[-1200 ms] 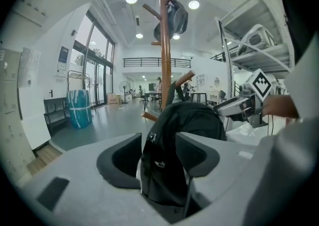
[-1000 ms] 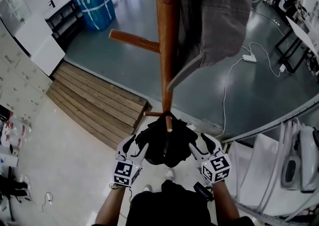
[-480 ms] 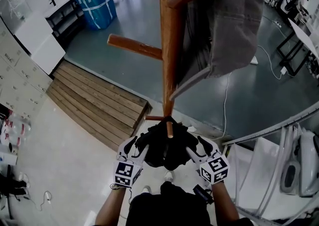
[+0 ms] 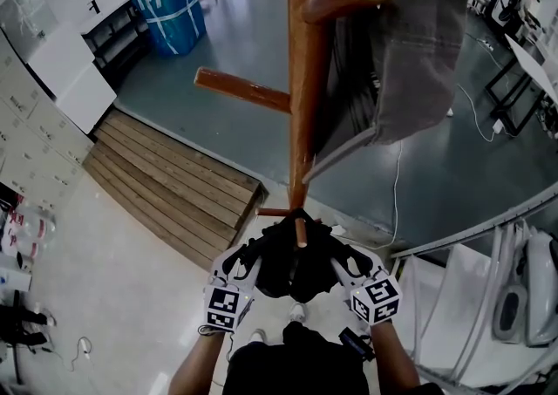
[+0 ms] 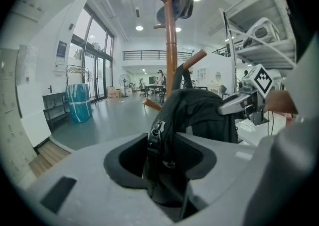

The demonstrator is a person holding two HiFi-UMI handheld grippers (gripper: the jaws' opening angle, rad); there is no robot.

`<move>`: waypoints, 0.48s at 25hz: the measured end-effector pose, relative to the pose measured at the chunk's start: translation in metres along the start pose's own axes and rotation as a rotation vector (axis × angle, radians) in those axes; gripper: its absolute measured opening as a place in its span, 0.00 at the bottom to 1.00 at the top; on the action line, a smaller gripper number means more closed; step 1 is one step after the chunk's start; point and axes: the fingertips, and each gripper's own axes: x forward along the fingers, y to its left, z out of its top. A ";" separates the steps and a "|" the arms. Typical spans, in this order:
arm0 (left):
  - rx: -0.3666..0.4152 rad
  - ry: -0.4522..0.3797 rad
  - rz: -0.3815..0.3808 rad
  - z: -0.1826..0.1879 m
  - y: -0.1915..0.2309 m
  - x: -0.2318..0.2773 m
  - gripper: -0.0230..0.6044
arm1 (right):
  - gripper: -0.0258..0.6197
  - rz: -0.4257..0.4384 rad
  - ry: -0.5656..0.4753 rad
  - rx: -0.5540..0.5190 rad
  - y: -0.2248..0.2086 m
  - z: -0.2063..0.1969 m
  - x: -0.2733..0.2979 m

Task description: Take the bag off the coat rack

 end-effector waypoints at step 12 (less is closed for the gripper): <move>-0.041 0.020 -0.047 0.001 -0.003 -0.002 0.20 | 0.19 -0.034 0.004 0.007 0.001 0.000 -0.002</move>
